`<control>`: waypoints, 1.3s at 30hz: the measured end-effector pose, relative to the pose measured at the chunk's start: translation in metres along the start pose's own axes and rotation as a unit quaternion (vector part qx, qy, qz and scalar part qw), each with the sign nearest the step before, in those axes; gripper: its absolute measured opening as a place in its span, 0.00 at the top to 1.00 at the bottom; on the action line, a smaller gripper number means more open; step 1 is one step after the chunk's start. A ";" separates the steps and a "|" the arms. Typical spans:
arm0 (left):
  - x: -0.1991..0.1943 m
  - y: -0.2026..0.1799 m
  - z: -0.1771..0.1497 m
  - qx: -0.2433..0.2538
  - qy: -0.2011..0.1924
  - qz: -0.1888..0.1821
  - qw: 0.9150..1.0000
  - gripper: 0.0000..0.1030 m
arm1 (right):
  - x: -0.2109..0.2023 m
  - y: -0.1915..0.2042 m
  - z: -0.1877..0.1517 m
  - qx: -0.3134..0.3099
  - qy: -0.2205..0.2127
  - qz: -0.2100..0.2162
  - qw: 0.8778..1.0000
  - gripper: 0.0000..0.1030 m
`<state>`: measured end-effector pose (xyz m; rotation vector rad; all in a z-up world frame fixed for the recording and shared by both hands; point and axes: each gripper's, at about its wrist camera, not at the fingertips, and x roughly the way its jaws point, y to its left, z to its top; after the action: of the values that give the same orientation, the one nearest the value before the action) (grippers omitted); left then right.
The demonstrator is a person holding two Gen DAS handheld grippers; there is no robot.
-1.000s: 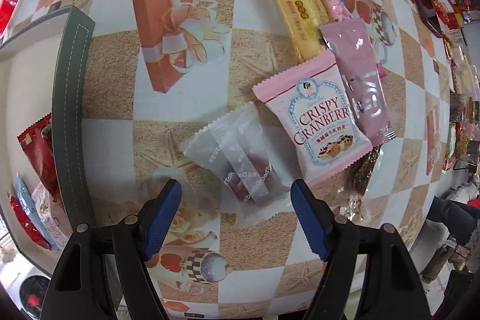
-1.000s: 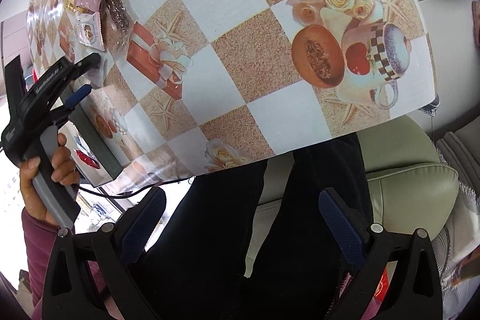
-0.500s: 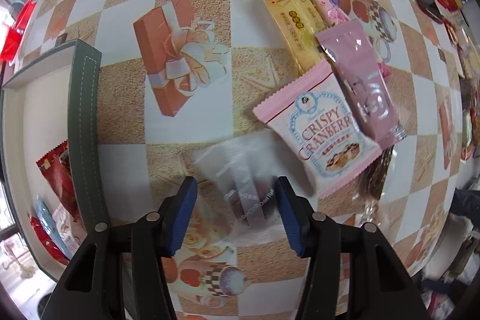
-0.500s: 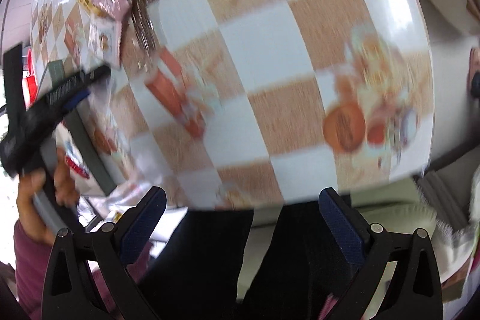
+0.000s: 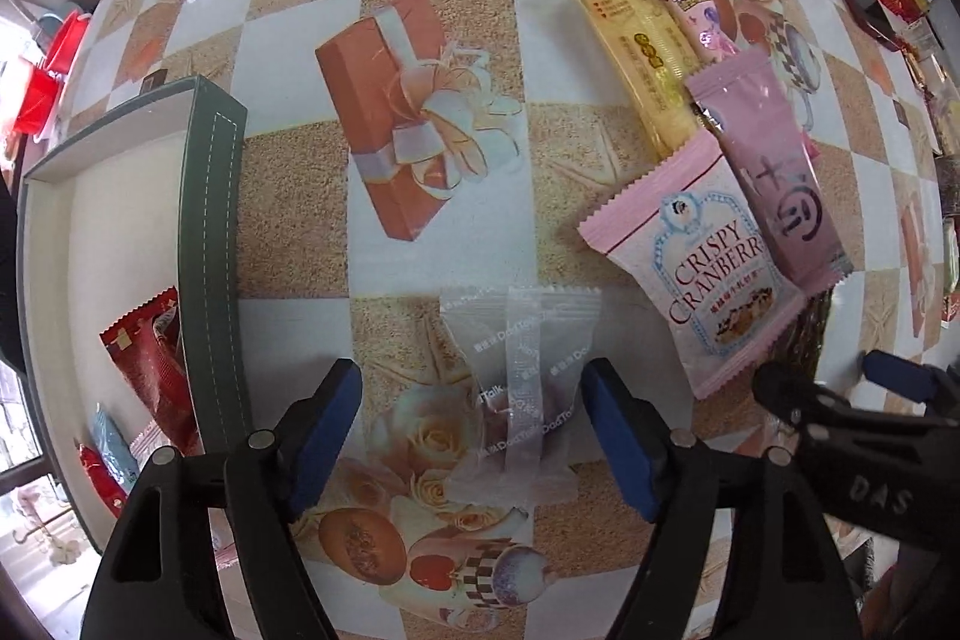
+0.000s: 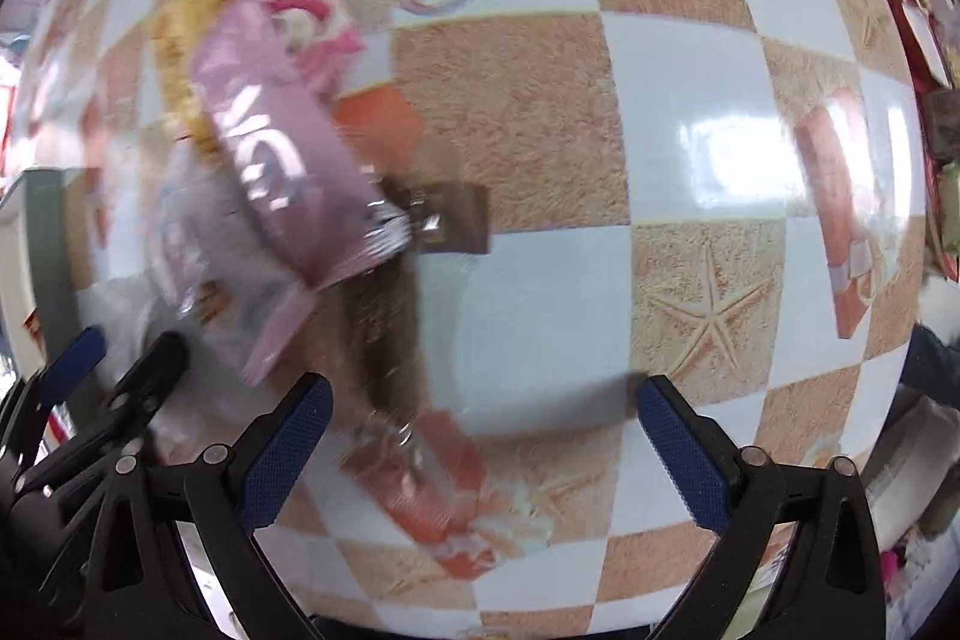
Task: Organize snacks
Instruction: 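Carry the clear candy with left tool while right carries the chocolate stick to the box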
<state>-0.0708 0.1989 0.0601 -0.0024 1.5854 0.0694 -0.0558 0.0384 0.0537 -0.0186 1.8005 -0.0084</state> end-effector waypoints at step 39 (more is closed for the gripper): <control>-0.093 0.137 -0.114 -0.097 -0.082 -0.051 0.991 0.71 | -0.068 0.106 -0.076 -0.143 -0.022 0.125 0.982 0.85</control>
<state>-0.1891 0.3264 0.1603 -0.2246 1.4067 0.1389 -0.1153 0.1450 0.1353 0.0014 1.7358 0.4275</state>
